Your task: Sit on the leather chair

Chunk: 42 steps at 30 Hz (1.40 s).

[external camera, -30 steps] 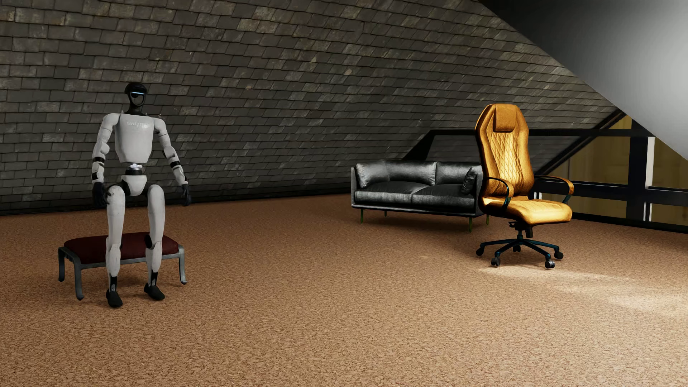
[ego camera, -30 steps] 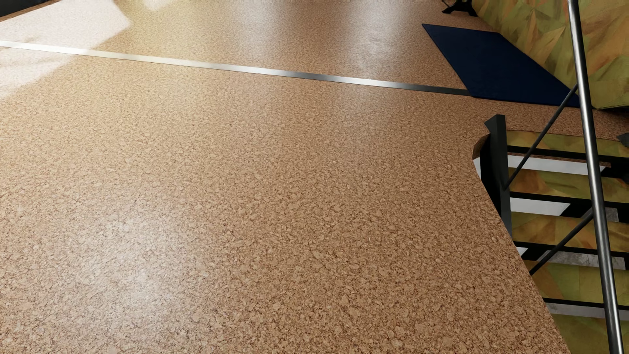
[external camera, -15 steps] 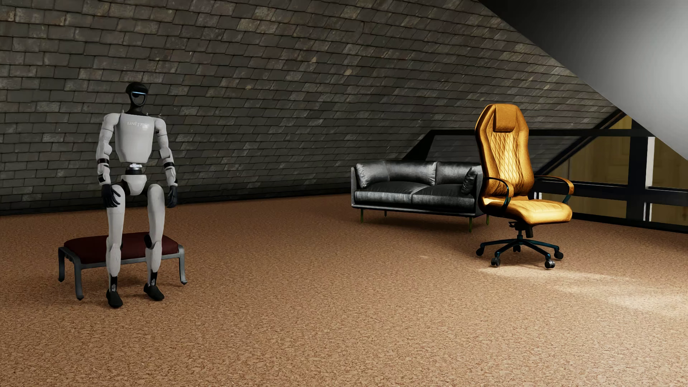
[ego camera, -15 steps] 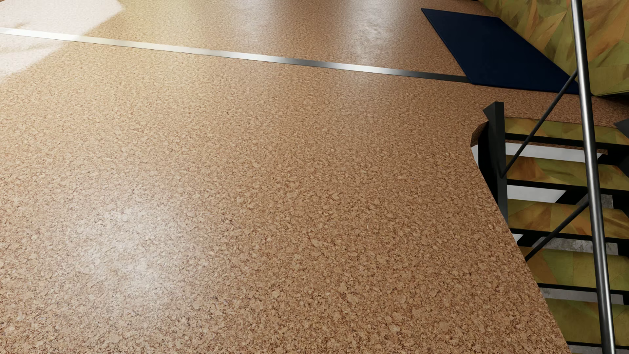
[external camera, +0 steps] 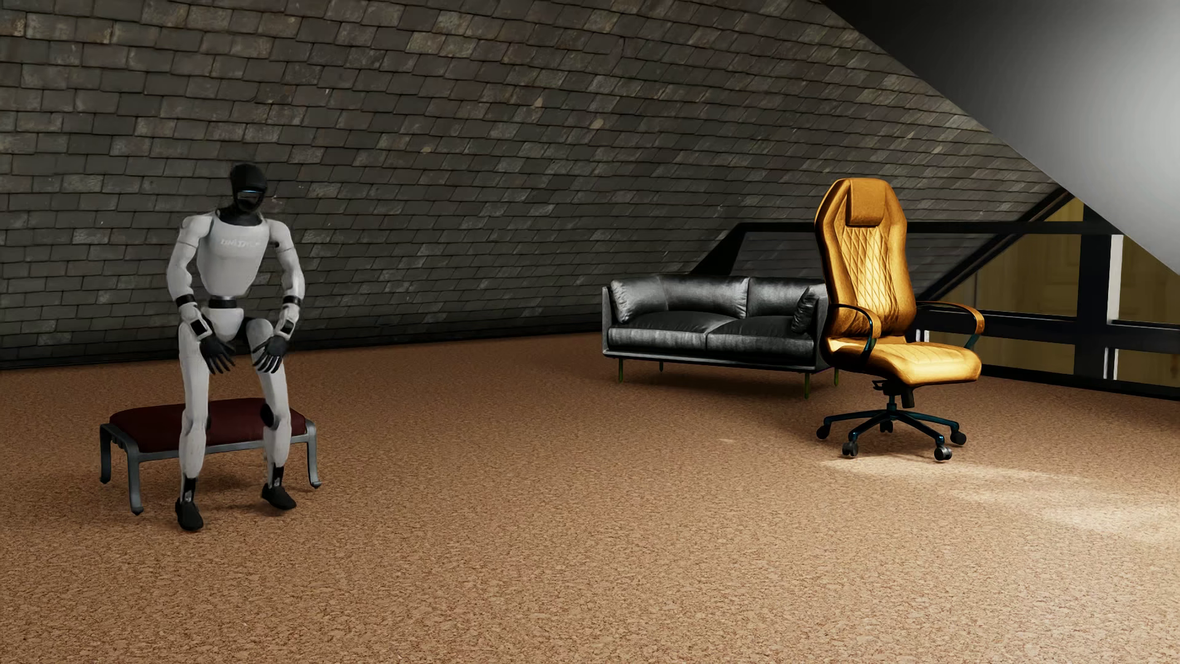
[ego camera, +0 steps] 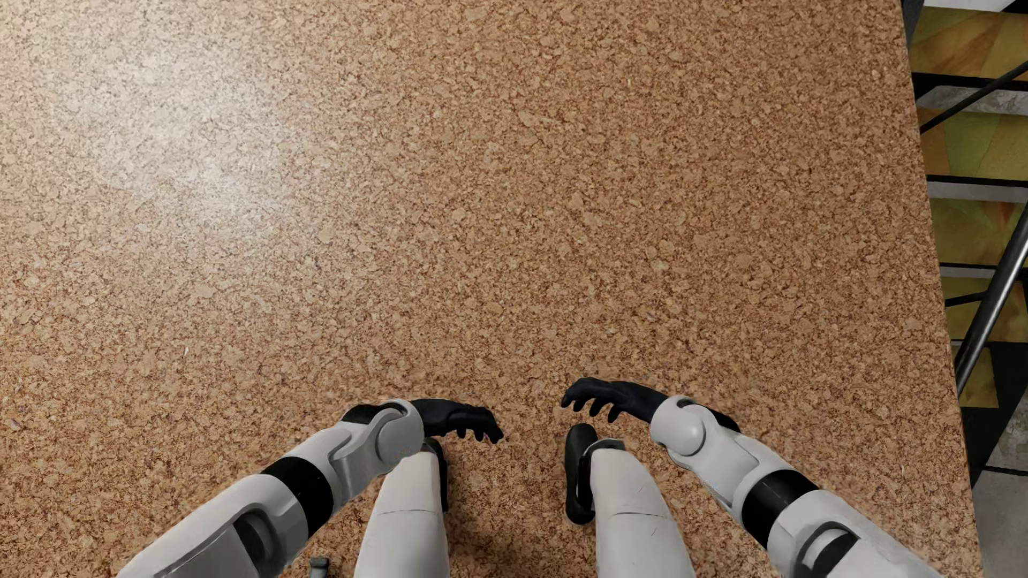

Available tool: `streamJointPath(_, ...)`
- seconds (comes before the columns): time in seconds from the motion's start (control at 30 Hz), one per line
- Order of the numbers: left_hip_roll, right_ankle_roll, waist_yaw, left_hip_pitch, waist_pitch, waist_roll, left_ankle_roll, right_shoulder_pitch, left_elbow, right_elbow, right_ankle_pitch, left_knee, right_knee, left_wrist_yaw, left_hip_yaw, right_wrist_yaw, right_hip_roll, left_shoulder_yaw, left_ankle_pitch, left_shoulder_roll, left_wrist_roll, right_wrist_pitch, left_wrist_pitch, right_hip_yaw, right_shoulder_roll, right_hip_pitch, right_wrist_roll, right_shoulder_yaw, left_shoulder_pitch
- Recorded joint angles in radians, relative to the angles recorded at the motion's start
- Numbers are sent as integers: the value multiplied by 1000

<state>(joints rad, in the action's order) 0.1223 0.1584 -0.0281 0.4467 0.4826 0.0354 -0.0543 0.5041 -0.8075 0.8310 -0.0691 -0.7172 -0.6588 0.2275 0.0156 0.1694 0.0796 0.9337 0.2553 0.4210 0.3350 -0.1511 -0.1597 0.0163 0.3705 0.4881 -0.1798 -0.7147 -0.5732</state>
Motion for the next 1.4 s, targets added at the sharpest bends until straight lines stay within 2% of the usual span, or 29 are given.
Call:
streamJointPath(0.1, 46, 36, 8, 180, 115, -17, -78, 121, 21, -147, -45, -180, -188, -65, -16, 23, 29, 119, -29, 15, 36, -48, -18, -17, 91, 181, -30, -86, -142)
streamJointPath(0.17, 71, 71, 11, 297, 176, -22, -113, 178, 100, -289, -80, -313, -327, -122, -36, -26, 54, 197, 7, 61, 58, -106, -61, -35, 176, 308, -30, -114, -236)
streamJointPath(0.2, 78, 84, 14, 352, 208, -20, -122, 212, 146, -358, -96, -376, -396, -168, -54, -60, 63, 236, 30, 93, 51, -128, -70, -45, 219, 372, -19, -131, -286)
streamJointPath(0.27, 90, 106, 17, 476, 263, -19, -134, 284, 269, -486, -128, -514, -529, -301, -84, -150, 73, 298, 71, 177, 26, -159, -87, -70, 303, 504, 23, -165, -383)
streamJointPath(0.43, 107, 169, 16, 755, 352, -24, -152, 382, 648, -815, -201, -865, -865, -591, -164, -373, 105, 459, 171, 435, -97, -214, -108, -125, 537, 790, 172, -191, -598)
streamJointPath(0.53, 112, 188, 15, 878, 389, -28, -162, 402, 798, -963, -230, -1047, -1042, -697, -204, -459, 117, 488, 220, 549, -136, -250, -124, -157, 639, 916, 221, -171, -663)
streamJointPath(0.63, 116, 183, 17, 943, 409, -29, -168, 386, 876, -1048, -244, -1179, -1173, -736, -231, -489, 118, 484, 246, 617, -153, -257, -125, -178, 683, 981, 242, -127, -682)
streamJointPath(0.73, 115, 165, 20, 952, 400, -32, -167, 330, 876, -1050, -239, -1257, -1254, -712, -245, -458, 118, 404, 238, 627, -147, -240, -106, -184, 669, 980, 230, -69, -607)
streamJointPath(0.87, 114, 134, 24, 898, 367, -29, -162, 262, 782, -957, -220, -1315, -1319, -601, -257, -351, 111, 217, 210, 552, -113, -197, -81, -183, 588, 918, 180, -12, -436)
streamJointPath(0.97, 121, 120, 22, 788, 330, -31, -159, 134, 625, -824, -187, -1302, -1307, -494, -241, -268, 121, 19, 175, 422, -75, -176, -76, -176, 489, 809, 120, 67, -242)
streamJointPath(1.03, 116, 115, 18, 737, 307, -43, -143, 33, 517, -752, -166, -1294, -1294, -463, -237, -230, 123, -120, 151, 314, -64, -156, -59, -167, 408, 746, 83, 162, -119)
streamJointPath(1.07, 109, 113, 16, 714, 294, -47, -138, -20, 463, -717, -157, -1290, -1289, -470, -237, -232, 124, -183, 141, 251, -64, -149, -49, -167, 368, 720, 76, 208, -63)
streamJointPath(1.1, 104, 105, 14, 688, 279, -47, -131, -71, 412, -674, -148, -1284, -1282, -494, -232, -257, 121, -246, 134, 194, -80, -147, -37, -164, 319, 696, 73, 248, -10)
streamJointPath(1.17, 91, 92, 14, 646, 252, -49, -121, -153, 323, -579, -138, -1273, -1273, -593, -227, -328, 118, -360, 121, 80, -144, -130, -4, -162, 226, 658, 94, 328, 85)
streamJointPath(1.2, 85, 83, 15, 624, 239, -45, -114, -191, 288, -537, -137, -1270, -1274, -612, -222, -369, 117, -404, 120, 35, -191, -107, 27, -163, 182, 643, 116, 360, 126)
streamJointPath(1.23, 82, 74, 16, 605, 222, -41, -107, -222, 248, -487, -136, -1268, -1276, -600, -218, -397, 114, -439, 122, 5, -260, -81, 38, -163, 140, 632, 156, 383, 161)
streamJointPath(1.27, 79, 60, 18, 581, 208, -35, -101, -246, 195, -419, -144, -1267, -1280, -580, -212, -413, 110, -467, 127, -15, -308, -71, 52, -161, 102, 615, 207, 400, 191)
streamJointPath(1.3, 76, 50, 18, 568, 188, -32, -101, -269, 131, -346, -151, -1270, -1284, -565, -212, -434, 107, -489, 123, -21, -321, -75, 52, -160, 72, 604, 235, 418, 222)
streamJointPath(1.33, 69, 46, 19, 556, 170, -29, -96, -283, 60, -267, -150, -1270, -1290, -526, -211, -421, 104, -502, 123, -18, -315, -54, 80, -163, 51, 600, 240, 431, 244)
streamJointPath(1.37, 63, 37, 21, 544, 154, -24, -91, -291, -23, -176, -154, -1270, -1295, -431, -210, -377, 100, -511, 124, -8, -321, -19, 108, -164, 39, 594, 247, 436, 263)
streamJointPath(1.4, 59, 29, 22, 534, 140, -22, -87, -294, -107, -77, -156, -1270, -1298, -317, -209, -275, 95, -518, 125, 4, -311, 20, 129, -165, 37, 590, 241, 436, 282)
